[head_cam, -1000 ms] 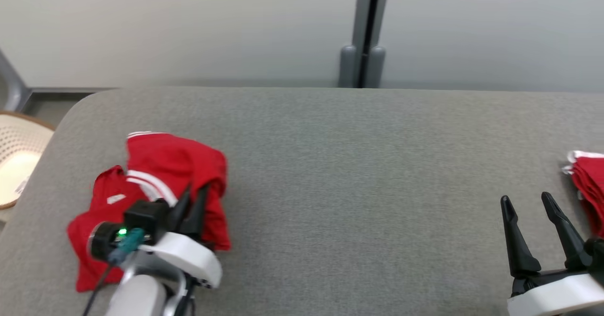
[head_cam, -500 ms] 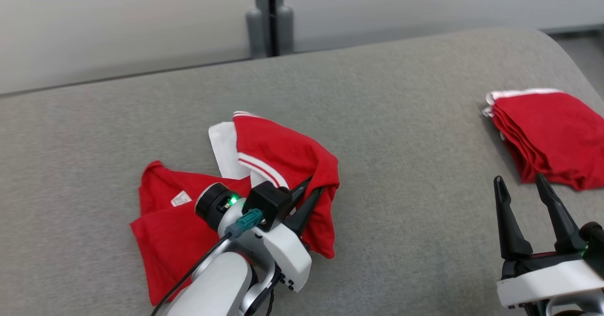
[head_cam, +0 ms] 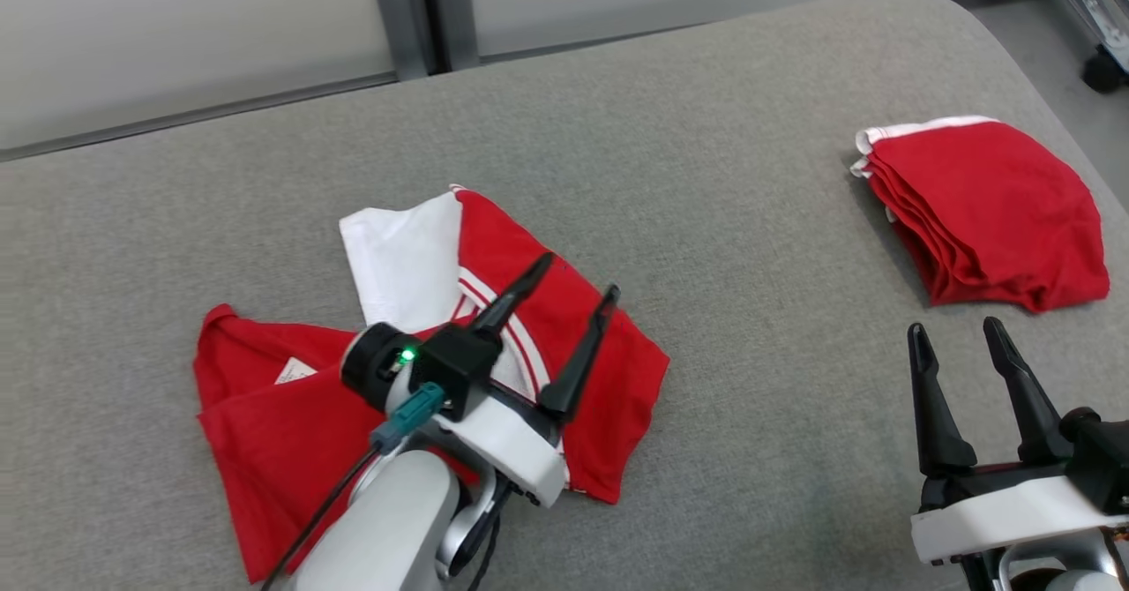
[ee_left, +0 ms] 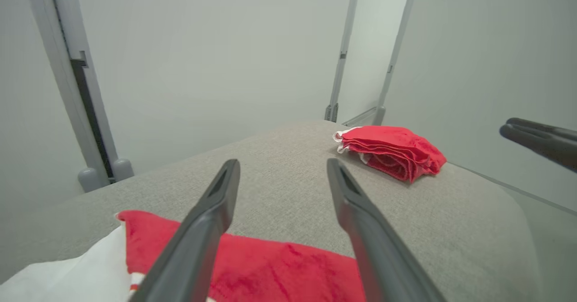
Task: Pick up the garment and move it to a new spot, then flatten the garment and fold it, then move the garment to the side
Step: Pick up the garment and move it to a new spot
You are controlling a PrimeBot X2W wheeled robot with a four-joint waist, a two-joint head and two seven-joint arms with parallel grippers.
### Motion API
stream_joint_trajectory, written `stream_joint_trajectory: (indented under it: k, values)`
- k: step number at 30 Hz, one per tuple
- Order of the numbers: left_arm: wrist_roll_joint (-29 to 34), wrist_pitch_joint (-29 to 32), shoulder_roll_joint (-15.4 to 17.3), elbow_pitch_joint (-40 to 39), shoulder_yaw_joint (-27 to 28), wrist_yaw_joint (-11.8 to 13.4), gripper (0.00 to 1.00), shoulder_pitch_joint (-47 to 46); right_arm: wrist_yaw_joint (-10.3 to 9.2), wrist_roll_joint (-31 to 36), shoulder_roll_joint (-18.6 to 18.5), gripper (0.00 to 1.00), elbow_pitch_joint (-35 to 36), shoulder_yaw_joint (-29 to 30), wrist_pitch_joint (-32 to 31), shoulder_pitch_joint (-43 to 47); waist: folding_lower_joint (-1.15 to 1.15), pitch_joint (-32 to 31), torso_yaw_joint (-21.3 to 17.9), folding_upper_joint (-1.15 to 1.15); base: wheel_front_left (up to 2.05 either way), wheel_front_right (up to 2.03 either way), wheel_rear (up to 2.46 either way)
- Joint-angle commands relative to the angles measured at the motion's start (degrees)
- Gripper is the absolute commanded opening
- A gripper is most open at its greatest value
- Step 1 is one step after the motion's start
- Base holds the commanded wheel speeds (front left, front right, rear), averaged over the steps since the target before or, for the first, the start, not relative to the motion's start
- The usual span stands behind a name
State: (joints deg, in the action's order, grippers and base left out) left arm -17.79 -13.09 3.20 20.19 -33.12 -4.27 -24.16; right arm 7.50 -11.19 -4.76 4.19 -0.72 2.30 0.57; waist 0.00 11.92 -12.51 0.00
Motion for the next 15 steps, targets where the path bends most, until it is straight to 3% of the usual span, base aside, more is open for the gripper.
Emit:
stream_joint_trajectory:
  k: [1,10,15]
  values:
    - [-0.5,-0.4,0.6,-0.4,0.7,0.6,1.0,0.7,-0.02,0.2,-0.3,1.0,-0.1,-0.2,0.3,-0.3,0.0,-1.4,1.4,0.0,0.0,0.0,0.0]
    - [-2.0,-2.0,4.0,-7.2,11.1,8.2,1.0,6.6,-0.02,0.2,-1.5,1.0,0.4,-0.3,-1.5,1.5,0.0,-7.4,7.3,0.0,0.0,0.0,0.0]
    - [-3.2,-2.1,7.1,-8.9,16.2,10.4,1.0,11.3,-0.02,-0.3,-2.0,1.0,0.9,-0.7,-2.6,2.5,0.0,-9.8,10.0,0.0,0.0,0.0,0.0]
